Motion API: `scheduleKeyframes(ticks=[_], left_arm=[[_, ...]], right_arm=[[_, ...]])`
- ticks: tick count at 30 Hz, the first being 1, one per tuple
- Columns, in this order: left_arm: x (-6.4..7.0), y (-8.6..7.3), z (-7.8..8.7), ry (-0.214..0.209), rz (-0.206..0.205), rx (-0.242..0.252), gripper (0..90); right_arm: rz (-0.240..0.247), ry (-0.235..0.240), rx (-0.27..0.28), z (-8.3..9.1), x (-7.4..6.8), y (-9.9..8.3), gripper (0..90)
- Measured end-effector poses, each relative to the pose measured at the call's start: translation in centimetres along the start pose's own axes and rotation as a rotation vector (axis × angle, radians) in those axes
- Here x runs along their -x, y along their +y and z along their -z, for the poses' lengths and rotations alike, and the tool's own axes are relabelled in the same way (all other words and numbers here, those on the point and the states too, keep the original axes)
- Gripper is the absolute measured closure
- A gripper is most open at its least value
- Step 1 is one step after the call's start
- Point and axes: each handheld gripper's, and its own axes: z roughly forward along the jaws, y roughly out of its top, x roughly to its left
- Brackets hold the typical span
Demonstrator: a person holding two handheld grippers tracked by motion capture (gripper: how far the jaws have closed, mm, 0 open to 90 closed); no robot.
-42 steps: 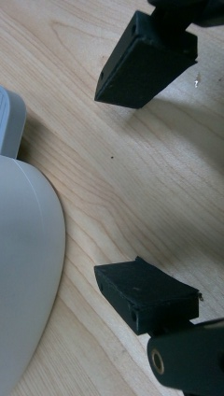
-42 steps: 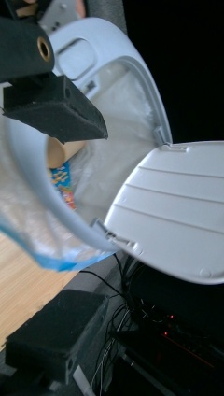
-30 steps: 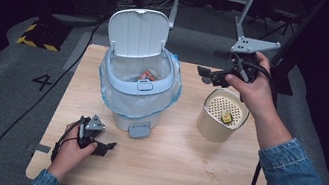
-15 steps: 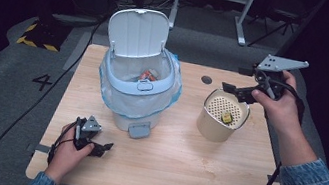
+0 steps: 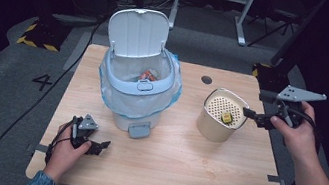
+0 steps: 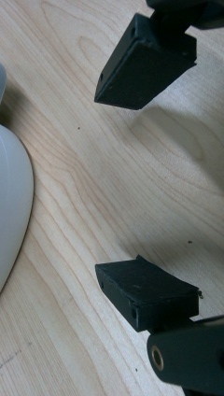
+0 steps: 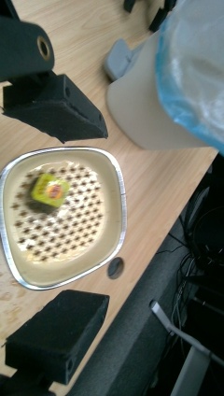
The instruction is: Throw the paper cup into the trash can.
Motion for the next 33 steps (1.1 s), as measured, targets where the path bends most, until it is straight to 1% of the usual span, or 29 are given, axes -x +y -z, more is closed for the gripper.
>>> scheduleKeyframes(ticks=[2, 4, 5, 6, 8, 12, 13, 14, 15, 18, 19, 20, 21, 23, 25, 29, 31, 33], left_arm=[[-0.1, 0.0, 0.0, 0.004, -0.005, 0.004, 16.4], [-0.1, 0.1, -0.1, 0.003, 0.001, 0.004, 16.4], [-0.1, 0.1, -0.1, 0.005, -0.002, 0.005, 16.4], [-0.1, 0.2, -0.1, 0.011, -0.02, 0.001, 16.4], [0.0, 0.2, -0.1, 0.016, -0.023, 0.0, 16.5], [0.0, 0.2, -0.2, 0.013, -0.014, 0.003, 16.4], [0.0, 0.2, -0.3, 0.012, -0.012, 0.004, 16.4], [0.0, 0.2, -0.3, 0.014, -0.021, 0.001, 16.4], [-0.1, 0.3, -0.3, 0.013, -0.022, -0.001, 16.4], [0.0, 0.2, -0.2, 0.014, -0.014, 0.004, 16.5], [0.0, 0.2, -0.2, 0.014, -0.015, 0.004, 16.5], [0.0, 0.2, -0.1, 0.018, -0.02, 0.002, 16.5], [0.0, 0.2, -0.1, 0.019, -0.026, 0.002, 16.5], [0.0, 0.1, -0.1, 0.018, -0.02, 0.002, 16.5], [0.0, 0.1, -0.1, 0.014, -0.01, 0.005, 16.5], [-0.1, 0.2, -0.1, 0.012, -0.014, 0.009, 16.5], [0.0, 0.3, -0.1, 0.006, -0.003, 0.023, 16.5], [0.0, 0.4, 0.1, -0.001, 0.008, 0.043, 16.5]], right_arm=[[0.0, -0.014, -0.01, 0.2, 0.0, -1.3, 16.8], [-0.007, -0.023, -0.016, 0.2, 0.0, -2.8, 16.2], [-0.013, -0.024, -0.018, 0.2, 0.0, -3.4, 16.2], [-0.021, -0.025, -0.019, 0.2, 0.0, -3.9, 16.2], [-0.044, -0.027, -0.027, 0.2, 0.0, -5.3, 16.2], [-0.075, -0.048, -0.052, 0.0, 0.0, -7.9, 16.2], [-0.084, -0.051, -0.059, -0.2, -0.1, -8.6, 16.3], [-0.09, -0.053, -0.065, -0.3, -0.1, -9.2, 16.4], [-0.098, -0.054, -0.08, -0.7, -0.1, -10.1, 16.7], [-0.119, -0.058, -0.109, -1.4, -0.1, -12.0, 18.4], [-0.133, -0.056, -0.113, -1.6, -0.2, -12.9, 18.9], [-0.156, -0.059, -0.121, -2.0, -0.2, -14.1, 18.7], [-0.156, -0.059, -0.121, -2.0, -0.2, -14.1, 18.7], [-0.168, -0.063, -0.14, -2.4, -0.4, -15.3, 18.6], [-0.169, -0.068, -0.16, -2.8, -0.5, -16.3, 18.8], [-0.182, -0.058, -0.191, -3.6, -0.9, -18.1, 19.3], [-0.174, -0.057, -0.217, -4.1, -1.0, -18.9, 19.1], [-0.171, -0.062, -0.223, -4.6, -1.2, -19.6, 18.8]])
